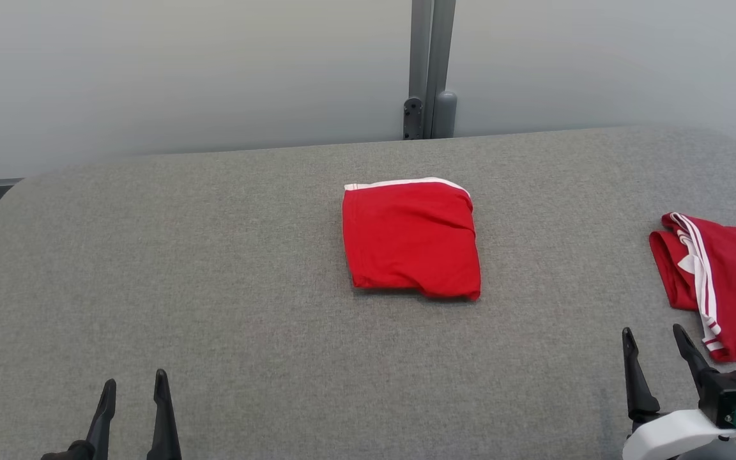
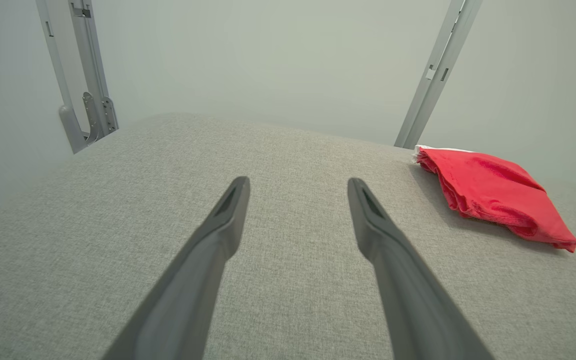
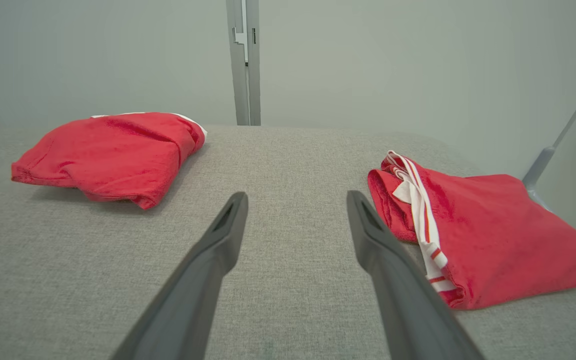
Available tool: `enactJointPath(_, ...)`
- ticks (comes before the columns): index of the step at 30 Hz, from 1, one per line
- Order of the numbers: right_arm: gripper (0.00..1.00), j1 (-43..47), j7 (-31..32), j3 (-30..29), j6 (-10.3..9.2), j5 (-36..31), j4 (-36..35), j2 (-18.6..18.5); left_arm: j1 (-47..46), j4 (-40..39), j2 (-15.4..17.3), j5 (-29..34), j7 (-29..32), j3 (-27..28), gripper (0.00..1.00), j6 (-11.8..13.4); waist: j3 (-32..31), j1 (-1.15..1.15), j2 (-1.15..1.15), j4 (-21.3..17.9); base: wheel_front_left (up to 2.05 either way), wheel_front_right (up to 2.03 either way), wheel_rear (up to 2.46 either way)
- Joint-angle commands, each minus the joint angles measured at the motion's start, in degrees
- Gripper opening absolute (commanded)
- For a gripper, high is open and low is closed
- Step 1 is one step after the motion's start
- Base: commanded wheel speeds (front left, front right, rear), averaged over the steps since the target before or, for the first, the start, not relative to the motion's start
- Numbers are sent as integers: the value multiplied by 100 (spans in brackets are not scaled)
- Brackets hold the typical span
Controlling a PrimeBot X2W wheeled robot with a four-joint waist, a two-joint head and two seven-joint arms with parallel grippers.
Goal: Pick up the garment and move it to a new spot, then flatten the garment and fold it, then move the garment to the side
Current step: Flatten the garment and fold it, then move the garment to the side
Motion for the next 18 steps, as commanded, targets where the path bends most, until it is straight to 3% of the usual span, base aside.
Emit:
enactJointPath(1,100,-27,-15,-25,0,168,43,35,69,13,9,28,-15,12,100,-30,2,0,0,-2,0,0,0)
enactJointPath(5,100,-496,213,303,1,972,280,105,7,5,9,11,-15,23,100,-41,101,0,0,-48,0,0,0)
enactJointPath(11,100,-1986,2549,545,1,2746,483,12,-452,-14,9,26,-15,-142,100,-91,805,0,0,1,0,0,0)
enactJointPath(14,100,-2685,3654,438,1,3075,743,15,-723,43,9,32,-15,-303,100,-117,1146,0,0,211,0,0,0)
enactJointPath(18,100,-3359,4428,315,1,3020,1192,35,-1034,136,11,-78,-15,-441,100,-132,1495,0,0,523,0,0,0)
